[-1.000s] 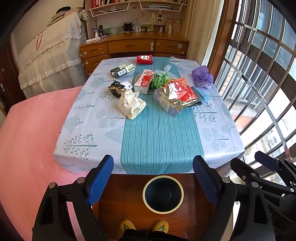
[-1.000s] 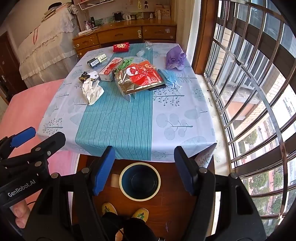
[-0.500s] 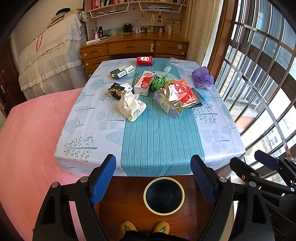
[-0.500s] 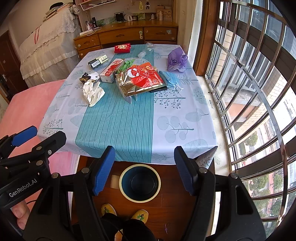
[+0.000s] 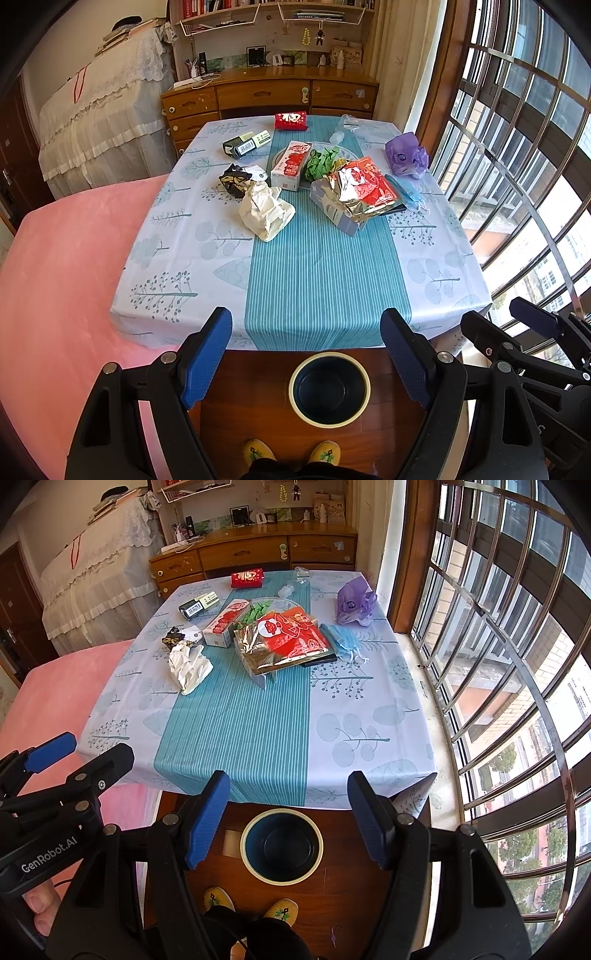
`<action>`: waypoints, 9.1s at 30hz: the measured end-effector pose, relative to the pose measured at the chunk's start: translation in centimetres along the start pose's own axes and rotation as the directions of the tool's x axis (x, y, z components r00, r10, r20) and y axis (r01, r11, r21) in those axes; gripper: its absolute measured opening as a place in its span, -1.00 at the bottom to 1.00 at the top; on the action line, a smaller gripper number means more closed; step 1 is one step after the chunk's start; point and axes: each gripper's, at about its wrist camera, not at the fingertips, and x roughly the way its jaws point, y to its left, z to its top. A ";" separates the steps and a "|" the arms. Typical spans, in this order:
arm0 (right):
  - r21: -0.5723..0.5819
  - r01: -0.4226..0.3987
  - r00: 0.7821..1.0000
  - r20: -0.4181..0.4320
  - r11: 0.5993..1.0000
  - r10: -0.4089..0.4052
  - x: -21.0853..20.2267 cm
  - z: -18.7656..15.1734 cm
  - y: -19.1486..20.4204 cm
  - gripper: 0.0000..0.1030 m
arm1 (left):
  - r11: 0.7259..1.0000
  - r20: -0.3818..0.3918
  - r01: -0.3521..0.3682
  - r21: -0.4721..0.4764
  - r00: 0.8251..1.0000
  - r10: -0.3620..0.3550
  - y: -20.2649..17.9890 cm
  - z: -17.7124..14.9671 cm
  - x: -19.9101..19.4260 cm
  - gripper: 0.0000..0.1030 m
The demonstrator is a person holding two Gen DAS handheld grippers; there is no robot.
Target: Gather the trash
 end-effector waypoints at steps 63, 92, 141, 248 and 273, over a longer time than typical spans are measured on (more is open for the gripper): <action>-0.039 -0.079 0.995 0.060 0.996 0.081 2.1 7.2 3.8 0.24 | 0.993 -0.032 0.036 -0.114 0.999 -0.039 8.2 6.6 0.9 0.64; 0.064 -0.219 0.934 -0.274 0.974 0.229 32.0 18.2 15.6 0.25 | 0.983 -0.222 0.180 0.017 0.960 -0.172 21.7 22.0 21.4 0.64; -0.113 -0.234 0.946 -0.254 0.966 0.200 28.1 16.2 19.3 -0.48 | 0.983 0.009 0.167 -0.079 0.986 -0.167 19.4 16.8 19.0 -0.05; 0.213 -0.149 0.988 0.063 0.966 0.138 1.1 -5.7 3.4 0.51 | 0.961 -0.058 0.275 0.040 0.960 -0.272 11.1 -2.4 -0.6 0.64; 0.206 -0.099 0.989 0.128 0.974 0.074 3.8 14.5 -10.1 0.51 | 0.950 -0.027 0.228 0.215 0.973 -0.228 -1.3 21.8 4.8 0.61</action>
